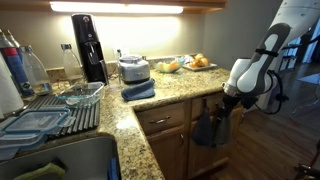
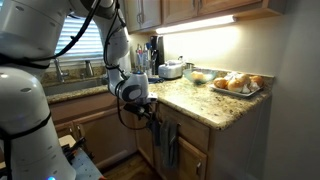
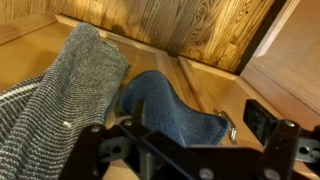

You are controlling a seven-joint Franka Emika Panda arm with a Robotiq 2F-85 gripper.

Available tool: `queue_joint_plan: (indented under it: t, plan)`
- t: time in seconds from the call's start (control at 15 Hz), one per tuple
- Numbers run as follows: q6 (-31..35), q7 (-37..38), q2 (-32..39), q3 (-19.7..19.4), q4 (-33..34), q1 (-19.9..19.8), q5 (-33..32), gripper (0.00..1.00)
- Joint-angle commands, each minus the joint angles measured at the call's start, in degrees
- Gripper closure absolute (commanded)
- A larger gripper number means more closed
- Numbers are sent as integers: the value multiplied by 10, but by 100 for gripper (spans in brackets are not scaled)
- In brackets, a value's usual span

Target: Unhang the cloth on the left from the drawer and place it on the countertop, hang the cloth back on the drawer

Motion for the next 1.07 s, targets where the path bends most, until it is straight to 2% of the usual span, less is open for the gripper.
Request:
queue_joint_plan:
  t: [0.0, 0.13, 0.2, 0.27, 0.33, 0.6, 1.0]
  plan:
    - [-1, 25, 2, 2, 2, -6, -29, 0]
    - [-1, 24, 2, 2, 3, -6, -30, 0]
    - [40, 33, 15, -27, 5, 22, -34, 0]
    - [53, 23, 31, -6, 15, 1, -39, 0]
    - [84, 35, 42, -34, 18, 27, -50, 0]
    - [157, 46, 83, -65, 36, 53, -69, 0]
    - [209, 62, 134, -63, 63, 50, -73, 0]
